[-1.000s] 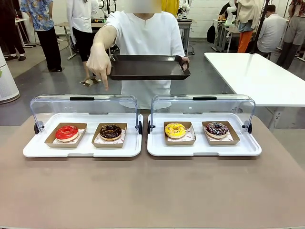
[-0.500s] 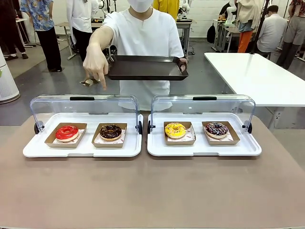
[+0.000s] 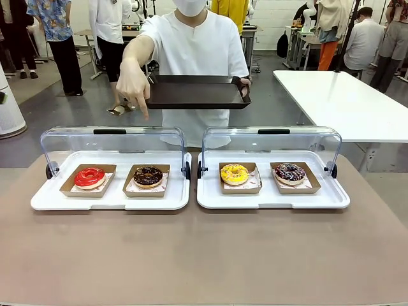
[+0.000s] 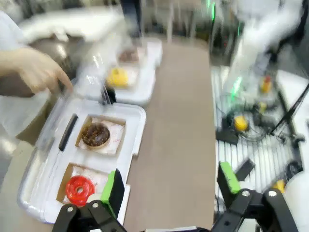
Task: Provide the desired donut to the person.
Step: Pick up and lift the Paper togo box containing the Donut pointed at by the person.
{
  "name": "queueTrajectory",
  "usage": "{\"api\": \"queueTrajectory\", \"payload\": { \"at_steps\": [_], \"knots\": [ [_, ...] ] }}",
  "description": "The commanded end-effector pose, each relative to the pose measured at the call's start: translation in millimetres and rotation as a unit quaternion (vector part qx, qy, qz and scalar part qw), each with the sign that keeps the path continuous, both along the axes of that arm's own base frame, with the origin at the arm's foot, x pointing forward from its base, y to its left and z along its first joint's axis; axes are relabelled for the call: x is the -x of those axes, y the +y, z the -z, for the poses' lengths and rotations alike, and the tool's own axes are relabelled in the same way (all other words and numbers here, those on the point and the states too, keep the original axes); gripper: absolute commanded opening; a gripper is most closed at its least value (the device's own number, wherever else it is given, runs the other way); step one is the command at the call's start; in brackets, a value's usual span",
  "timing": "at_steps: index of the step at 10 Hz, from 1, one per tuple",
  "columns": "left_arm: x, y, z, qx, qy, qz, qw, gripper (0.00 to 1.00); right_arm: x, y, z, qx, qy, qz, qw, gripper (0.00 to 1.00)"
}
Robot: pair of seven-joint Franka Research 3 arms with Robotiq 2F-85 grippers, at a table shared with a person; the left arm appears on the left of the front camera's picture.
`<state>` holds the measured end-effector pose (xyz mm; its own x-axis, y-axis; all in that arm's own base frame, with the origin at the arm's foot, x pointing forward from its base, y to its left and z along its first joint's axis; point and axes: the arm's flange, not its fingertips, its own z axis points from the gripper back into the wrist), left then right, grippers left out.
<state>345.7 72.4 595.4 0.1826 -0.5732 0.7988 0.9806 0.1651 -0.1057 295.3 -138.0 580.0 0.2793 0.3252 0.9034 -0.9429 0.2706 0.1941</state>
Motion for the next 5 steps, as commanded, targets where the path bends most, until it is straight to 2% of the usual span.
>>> {"api": "queueTrajectory", "payload": {
  "at_steps": [1,3,5],
  "knots": [
    [-29,-42,-12,-0.179,-0.013,0.045,0.983,1.00,-1,0,0,-0.003,-0.002,-0.003,1.000,1.00],
    [-57,-101,8,-0.298,-0.014,0.065,0.952,1.00,-1,0,0,-0.003,-0.002,-0.003,1.000,1.00],
    [-74,-163,41,-0.382,-0.036,0.093,0.919,1.00,-1,0,0,-0.003,-0.002,-0.003,1.000,1.00]
  ]
}}
